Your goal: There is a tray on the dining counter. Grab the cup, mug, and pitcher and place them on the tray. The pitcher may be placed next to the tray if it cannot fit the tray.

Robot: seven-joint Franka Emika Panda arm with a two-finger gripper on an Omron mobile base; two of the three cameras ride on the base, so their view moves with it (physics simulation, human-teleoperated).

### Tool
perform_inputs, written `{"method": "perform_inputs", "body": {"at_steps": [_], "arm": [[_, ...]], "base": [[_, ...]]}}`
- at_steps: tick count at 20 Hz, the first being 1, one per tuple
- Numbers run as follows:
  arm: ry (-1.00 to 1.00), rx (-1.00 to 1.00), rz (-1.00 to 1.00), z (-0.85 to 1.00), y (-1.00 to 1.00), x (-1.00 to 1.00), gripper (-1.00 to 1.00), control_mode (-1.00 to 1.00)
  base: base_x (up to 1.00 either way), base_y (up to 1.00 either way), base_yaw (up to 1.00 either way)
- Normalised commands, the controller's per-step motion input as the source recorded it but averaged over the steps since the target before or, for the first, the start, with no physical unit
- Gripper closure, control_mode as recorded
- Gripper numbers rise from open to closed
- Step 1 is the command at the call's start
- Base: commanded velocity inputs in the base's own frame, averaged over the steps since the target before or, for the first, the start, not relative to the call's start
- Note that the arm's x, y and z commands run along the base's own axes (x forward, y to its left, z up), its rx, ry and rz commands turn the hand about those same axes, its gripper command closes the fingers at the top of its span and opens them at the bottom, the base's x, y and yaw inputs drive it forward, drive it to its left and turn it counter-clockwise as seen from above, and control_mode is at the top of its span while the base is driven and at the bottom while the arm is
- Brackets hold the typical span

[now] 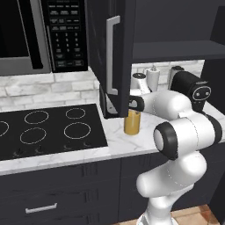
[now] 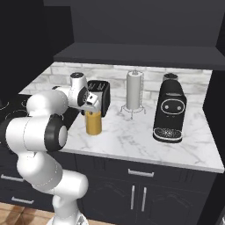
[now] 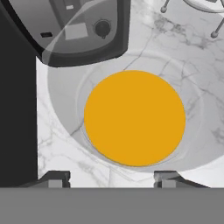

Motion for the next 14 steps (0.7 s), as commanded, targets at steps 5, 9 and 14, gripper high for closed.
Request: {"method": "perform_inputs", "body": {"at_steps": [5, 9, 14], "arm": [[0.00, 0.00, 0.00, 0.00, 0.00, 0.00, 1.00, -1.00], [0.00, 0.00, 0.00, 0.00, 0.00, 0.00, 1.00, -1.00], [0.00, 0.00, 0.00, 0.00, 0.00, 0.00, 1.00, -1.00]], "base": [[0.00, 0.00, 0.00], [0.00, 0.00, 0.00], [0.00, 0.00, 0.00]]}}
